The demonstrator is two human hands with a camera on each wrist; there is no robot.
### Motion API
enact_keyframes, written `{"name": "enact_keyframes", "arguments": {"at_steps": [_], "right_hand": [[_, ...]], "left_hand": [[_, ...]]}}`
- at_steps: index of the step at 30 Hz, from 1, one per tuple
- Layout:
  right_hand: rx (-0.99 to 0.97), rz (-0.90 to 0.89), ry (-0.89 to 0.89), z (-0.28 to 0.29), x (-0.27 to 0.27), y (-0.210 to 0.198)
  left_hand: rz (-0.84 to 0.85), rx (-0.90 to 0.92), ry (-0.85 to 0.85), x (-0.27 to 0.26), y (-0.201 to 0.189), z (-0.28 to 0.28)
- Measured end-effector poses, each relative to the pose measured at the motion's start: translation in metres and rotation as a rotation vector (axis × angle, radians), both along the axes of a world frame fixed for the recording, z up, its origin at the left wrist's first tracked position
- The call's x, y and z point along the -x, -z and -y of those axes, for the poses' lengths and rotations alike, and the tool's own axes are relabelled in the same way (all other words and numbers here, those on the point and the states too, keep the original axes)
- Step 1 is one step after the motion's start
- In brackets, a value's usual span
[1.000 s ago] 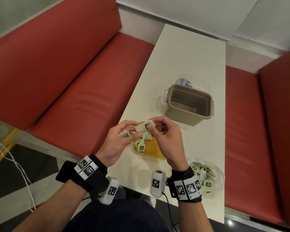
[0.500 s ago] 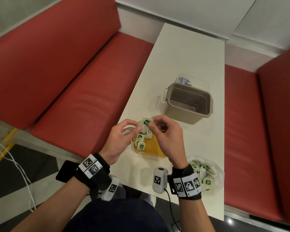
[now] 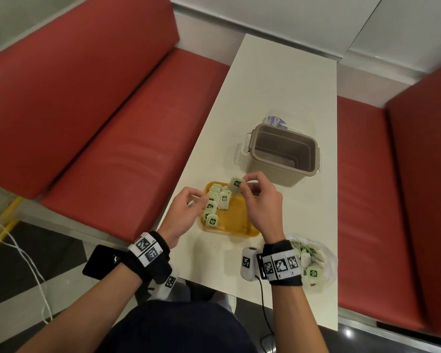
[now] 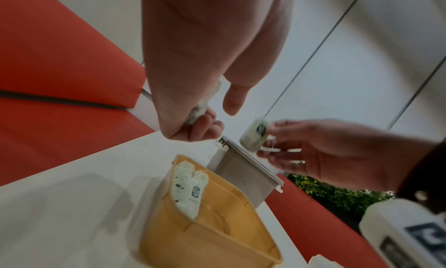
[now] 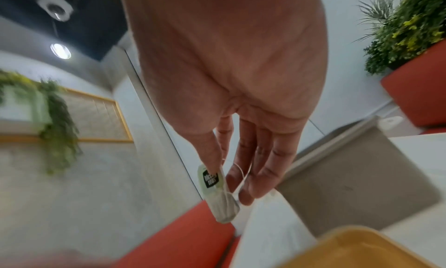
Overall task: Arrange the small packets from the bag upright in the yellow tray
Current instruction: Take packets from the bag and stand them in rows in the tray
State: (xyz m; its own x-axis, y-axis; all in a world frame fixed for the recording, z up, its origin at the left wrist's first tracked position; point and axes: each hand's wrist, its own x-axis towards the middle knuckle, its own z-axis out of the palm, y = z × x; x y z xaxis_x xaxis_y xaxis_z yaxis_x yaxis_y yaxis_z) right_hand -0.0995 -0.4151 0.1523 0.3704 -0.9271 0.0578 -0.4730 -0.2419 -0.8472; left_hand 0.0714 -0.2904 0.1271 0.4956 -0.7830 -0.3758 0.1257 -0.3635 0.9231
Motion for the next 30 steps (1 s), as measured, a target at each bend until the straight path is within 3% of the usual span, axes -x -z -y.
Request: {"name": "enact_keyframes", "arguments": {"at_steps": [4,11,19,24,30], "right_hand": [[-0.081,-0.189,-0.037,0.016,-0.001,0.047],[-0.28,-0.408,-0.138,0.026,-0.025,0.108],[-0.248,-0.385,0.013,0.024,-0.041,0.134],[-0.239,-0.364,0.063,0.021,-0.044,0.14],[-0.182,-0.324,0.1,0.019,-0.04,0.121]], "left_hand": [[-0.145,-0.106,-0.012,-0.007,0.008,-0.012],[-0.208,-0.052,0.023,-0.012,0.018,-0.026],[-0.252,-0.005,0.064,-0.013,0.011,-0.035],[-0.168,0.029,0.067,-0.017,0.012,-0.034],[-0.106,0.085,-0.034,-0.016,0.012,-0.028]]}}
